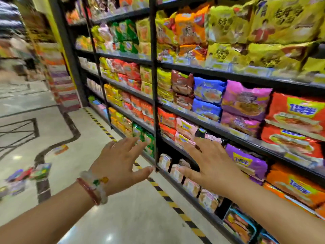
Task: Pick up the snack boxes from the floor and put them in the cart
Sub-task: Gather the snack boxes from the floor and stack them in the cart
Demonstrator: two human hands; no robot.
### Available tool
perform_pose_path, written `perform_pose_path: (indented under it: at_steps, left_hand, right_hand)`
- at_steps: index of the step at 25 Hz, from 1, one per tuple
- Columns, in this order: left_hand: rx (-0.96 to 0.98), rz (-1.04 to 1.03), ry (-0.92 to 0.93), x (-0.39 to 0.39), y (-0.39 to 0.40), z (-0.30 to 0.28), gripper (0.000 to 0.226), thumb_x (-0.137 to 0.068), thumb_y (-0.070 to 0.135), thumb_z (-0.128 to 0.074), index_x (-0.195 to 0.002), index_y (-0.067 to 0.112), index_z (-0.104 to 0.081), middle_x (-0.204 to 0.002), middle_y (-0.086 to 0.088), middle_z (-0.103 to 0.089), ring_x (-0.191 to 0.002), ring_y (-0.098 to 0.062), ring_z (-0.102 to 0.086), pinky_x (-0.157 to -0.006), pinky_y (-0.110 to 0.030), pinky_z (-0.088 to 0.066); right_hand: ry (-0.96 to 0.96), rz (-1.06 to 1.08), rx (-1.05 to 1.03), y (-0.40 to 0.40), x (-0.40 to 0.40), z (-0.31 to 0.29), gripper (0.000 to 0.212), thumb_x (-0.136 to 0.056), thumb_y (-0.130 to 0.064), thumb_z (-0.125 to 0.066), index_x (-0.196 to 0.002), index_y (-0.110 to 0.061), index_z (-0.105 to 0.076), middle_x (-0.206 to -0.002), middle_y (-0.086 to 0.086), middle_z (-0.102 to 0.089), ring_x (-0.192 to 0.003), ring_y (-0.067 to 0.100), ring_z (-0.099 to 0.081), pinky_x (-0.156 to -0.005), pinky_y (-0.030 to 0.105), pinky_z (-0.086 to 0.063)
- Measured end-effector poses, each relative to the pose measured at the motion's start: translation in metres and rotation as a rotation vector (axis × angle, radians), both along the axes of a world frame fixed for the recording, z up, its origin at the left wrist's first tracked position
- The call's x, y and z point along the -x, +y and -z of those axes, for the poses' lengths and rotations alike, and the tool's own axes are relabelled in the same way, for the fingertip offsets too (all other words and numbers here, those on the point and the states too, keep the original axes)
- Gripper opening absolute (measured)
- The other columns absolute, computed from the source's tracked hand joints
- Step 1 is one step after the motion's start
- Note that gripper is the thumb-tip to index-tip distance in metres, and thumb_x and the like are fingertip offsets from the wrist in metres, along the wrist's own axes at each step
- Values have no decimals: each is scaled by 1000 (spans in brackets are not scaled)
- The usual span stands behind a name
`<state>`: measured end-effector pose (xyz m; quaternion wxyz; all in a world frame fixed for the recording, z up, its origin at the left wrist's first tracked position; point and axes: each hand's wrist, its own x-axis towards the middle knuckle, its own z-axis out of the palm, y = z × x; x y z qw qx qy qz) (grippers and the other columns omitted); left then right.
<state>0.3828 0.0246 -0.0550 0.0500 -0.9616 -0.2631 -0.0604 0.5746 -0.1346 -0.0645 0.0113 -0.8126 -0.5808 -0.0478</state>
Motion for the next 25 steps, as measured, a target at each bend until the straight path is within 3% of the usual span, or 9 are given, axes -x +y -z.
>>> perform_pose_path:
  at_steps: [3, 8, 11, 13, 16, 21, 25]
  left_hand:
    - [12, -160, -8, 18, 37, 10, 127, -37, 88, 33, -149, 40, -7, -158, 9, -8, -145, -12, -8, -116, -38, -10]
    - [55, -407, -77, 83, 91, 24, 126, -42, 95, 19, -148, 38, -19, -158, 7, -15, -144, -15, -14, -115, -36, -12]
    - [26, -540, -102, 133, 128, 31, 128, -42, 93, 23, -147, 37, -24, -156, 7, -21, -143, -15, -18, -112, -36, -17]
    - [13, -604, -101, 169, 157, 37, 121, -49, 94, 15, -147, 35, -27, -155, 5, -25, -142, -17, -24, -111, -39, -21]
    - [-42, -669, -132, 222, 208, 39, 104, -67, 89, -4, -138, 27, -48, -144, -3, -46, -132, -25, -44, -104, -46, -34]
    - [-58, -736, -97, 301, 294, 32, 93, -73, 84, -12, -138, 27, -48, -145, -4, -45, -131, -26, -45, -103, -46, -33]
    - [5, -782, -93, 340, 350, 32, 95, -65, 81, -13, -144, 34, -34, -152, 2, -33, -139, -21, -31, -112, -46, -22]
  right_hand:
    - [-18, -136, 11, 57, -8, 0, 116, -47, -83, 35, -149, -41, 1, -156, -2, -7, -143, 21, -6, -116, 40, -5]
    - [12, -341, 55, 152, 21, 3, 103, -55, -83, 23, -149, -43, 6, -157, -6, -3, -140, 14, 1, -115, 37, 3]
    - [-13, -458, 52, 221, 55, 10, 102, -57, -83, 21, -149, -42, 5, -157, -5, -3, -141, 17, 1, -115, 36, 2]
    - [-4, -525, 54, 266, 83, 14, 100, -58, -83, 21, -148, -43, 7, -158, -5, 1, -142, 16, 5, -116, 37, 4]
    - [22, -597, 57, 338, 133, 19, 106, -51, -84, 28, -148, -44, 9, -159, -6, 6, -143, 13, 9, -115, 35, 10]
    - [48, -662, 33, 449, 209, 20, 114, -45, -84, 34, -148, -44, 9, -160, -6, 7, -146, 15, 7, -111, 29, 13]
    - [62, -699, 34, 518, 250, 20, 115, -43, -84, 35, -148, -45, 7, -160, -8, 7, -146, 13, 7, -114, 31, 11]
